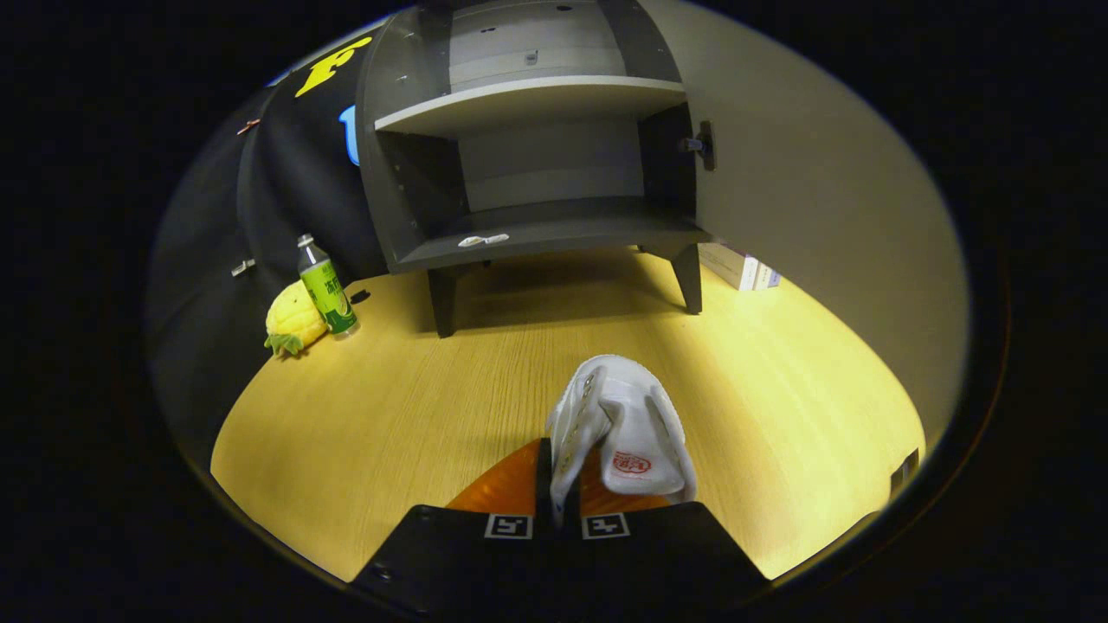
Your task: Open the shoe cabinet door, grab the shoes and put them into the shoe cabinet, then close the shoe cabinet door.
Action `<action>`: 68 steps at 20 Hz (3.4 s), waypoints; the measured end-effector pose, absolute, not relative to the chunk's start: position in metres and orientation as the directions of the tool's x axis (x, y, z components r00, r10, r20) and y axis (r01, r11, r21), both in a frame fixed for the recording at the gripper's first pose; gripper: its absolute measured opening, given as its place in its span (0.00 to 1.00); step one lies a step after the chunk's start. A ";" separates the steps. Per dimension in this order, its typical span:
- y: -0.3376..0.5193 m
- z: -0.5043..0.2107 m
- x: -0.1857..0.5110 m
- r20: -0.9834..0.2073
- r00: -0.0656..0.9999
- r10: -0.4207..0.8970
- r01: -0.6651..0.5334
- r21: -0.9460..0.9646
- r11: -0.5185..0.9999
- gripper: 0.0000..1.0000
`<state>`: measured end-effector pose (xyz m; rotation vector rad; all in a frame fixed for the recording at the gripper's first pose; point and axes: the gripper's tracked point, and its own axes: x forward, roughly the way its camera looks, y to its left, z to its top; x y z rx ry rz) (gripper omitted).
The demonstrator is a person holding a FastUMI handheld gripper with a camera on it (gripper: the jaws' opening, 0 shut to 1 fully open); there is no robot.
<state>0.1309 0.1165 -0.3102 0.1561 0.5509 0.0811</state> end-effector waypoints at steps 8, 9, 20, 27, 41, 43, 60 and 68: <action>0.108 -0.184 0.127 -0.462 0.874 0.152 -0.073 0.185 0.980 0.06; 0.108 -0.166 0.129 -0.449 0.881 0.150 -0.080 0.170 0.982 0.06; 0.133 -0.011 0.195 -0.347 0.918 0.192 -0.122 0.213 0.969 0.06; 0.152 0.049 0.285 -0.275 0.942 0.194 -0.151 0.169 0.974 0.06; 0.177 0.023 0.456 -0.318 0.936 0.149 -0.127 0.087 0.988 0.05; 0.176 0.010 0.475 -0.334 0.934 0.128 -0.114 0.061 0.992 0.05; 0.180 -0.034 0.513 -0.434 0.898 0.071 -0.108 -0.062 0.992 0.17; 0.194 -0.022 0.483 -0.416 0.898 0.142 -0.152 0.008 0.988 0.86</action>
